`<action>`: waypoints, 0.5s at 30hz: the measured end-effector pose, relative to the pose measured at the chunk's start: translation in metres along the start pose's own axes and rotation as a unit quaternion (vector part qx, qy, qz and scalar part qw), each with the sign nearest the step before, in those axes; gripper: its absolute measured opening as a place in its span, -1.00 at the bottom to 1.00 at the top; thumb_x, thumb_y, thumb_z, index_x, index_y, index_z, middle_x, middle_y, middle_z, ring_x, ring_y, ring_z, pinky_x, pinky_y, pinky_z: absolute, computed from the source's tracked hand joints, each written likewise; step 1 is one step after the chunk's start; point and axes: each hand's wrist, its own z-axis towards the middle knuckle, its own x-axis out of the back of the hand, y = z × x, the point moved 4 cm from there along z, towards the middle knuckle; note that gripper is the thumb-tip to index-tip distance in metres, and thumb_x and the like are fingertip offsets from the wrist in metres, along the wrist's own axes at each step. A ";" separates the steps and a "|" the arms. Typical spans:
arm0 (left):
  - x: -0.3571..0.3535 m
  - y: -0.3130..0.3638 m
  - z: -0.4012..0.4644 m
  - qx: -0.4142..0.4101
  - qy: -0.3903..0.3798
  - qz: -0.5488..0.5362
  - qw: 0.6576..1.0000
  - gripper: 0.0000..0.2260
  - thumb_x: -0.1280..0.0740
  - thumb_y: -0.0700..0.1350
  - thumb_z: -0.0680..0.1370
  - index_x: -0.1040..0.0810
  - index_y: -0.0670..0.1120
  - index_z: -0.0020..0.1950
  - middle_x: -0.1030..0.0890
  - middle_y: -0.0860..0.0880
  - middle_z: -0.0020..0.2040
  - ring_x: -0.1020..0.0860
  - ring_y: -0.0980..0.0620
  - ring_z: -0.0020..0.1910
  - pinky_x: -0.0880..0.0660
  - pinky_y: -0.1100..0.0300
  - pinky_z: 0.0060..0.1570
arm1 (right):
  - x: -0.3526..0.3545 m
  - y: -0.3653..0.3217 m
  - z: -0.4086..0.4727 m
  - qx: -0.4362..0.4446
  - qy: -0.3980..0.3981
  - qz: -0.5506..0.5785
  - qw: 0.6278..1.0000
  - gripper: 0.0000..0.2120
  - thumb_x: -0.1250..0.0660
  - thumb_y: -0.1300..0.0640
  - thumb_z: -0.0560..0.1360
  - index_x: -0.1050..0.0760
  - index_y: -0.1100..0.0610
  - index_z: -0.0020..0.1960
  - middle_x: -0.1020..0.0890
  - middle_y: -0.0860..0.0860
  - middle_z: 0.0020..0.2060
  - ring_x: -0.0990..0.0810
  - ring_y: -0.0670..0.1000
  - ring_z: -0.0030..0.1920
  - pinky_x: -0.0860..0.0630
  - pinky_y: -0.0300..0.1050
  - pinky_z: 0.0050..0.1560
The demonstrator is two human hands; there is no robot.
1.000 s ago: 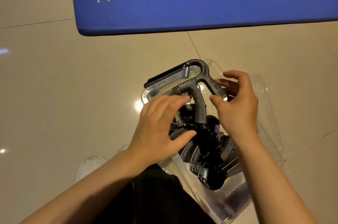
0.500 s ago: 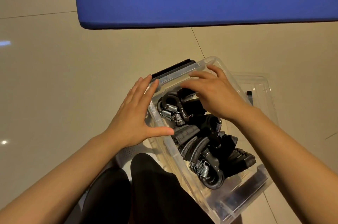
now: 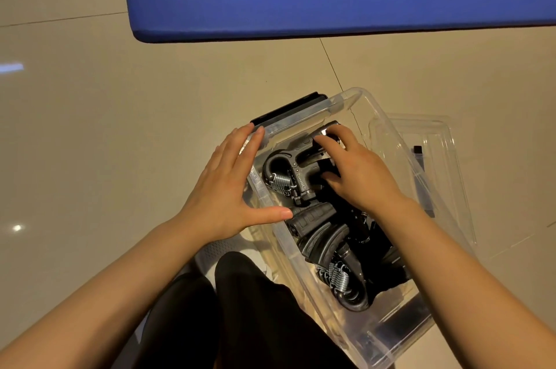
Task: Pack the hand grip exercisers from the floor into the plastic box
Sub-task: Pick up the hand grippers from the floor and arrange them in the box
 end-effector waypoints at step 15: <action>0.000 -0.002 0.000 0.007 -0.009 0.027 1.000 0.05 -0.11 0.58 0.20 0.26 0.15 0.50 0.18 0.18 0.51 0.14 0.08 0.51 0.09 -0.14 0.45 | -0.004 0.005 -0.018 -0.076 0.082 0.031 0.993 -0.37 -0.45 0.13 0.41 -0.29 0.10 0.41 -0.31 0.09 0.41 -0.57 0.14 -0.01 -0.42 -0.15 -0.20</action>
